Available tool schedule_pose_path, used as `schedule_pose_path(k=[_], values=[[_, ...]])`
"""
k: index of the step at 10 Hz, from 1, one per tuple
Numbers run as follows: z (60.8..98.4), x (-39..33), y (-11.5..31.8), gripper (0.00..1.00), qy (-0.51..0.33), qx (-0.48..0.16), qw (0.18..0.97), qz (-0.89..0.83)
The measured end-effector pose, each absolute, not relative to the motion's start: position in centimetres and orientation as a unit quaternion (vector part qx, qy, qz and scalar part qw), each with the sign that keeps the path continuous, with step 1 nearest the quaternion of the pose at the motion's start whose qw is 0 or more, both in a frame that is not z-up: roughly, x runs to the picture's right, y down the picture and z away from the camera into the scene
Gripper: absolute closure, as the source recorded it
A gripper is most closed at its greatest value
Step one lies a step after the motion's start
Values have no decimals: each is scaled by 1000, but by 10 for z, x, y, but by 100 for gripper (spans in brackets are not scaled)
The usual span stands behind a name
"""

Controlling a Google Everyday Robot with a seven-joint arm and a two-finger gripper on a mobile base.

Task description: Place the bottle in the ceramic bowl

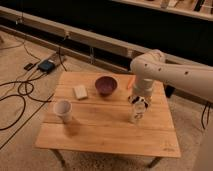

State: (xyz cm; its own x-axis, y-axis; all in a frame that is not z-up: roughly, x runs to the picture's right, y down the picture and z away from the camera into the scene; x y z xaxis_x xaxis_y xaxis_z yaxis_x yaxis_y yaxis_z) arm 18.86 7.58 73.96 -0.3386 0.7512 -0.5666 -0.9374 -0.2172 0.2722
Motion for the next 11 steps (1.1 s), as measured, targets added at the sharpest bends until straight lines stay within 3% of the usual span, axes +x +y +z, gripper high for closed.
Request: schedule_pose_path(k=[11], values=[[777, 193, 94, 35, 307, -200, 546, 754]])
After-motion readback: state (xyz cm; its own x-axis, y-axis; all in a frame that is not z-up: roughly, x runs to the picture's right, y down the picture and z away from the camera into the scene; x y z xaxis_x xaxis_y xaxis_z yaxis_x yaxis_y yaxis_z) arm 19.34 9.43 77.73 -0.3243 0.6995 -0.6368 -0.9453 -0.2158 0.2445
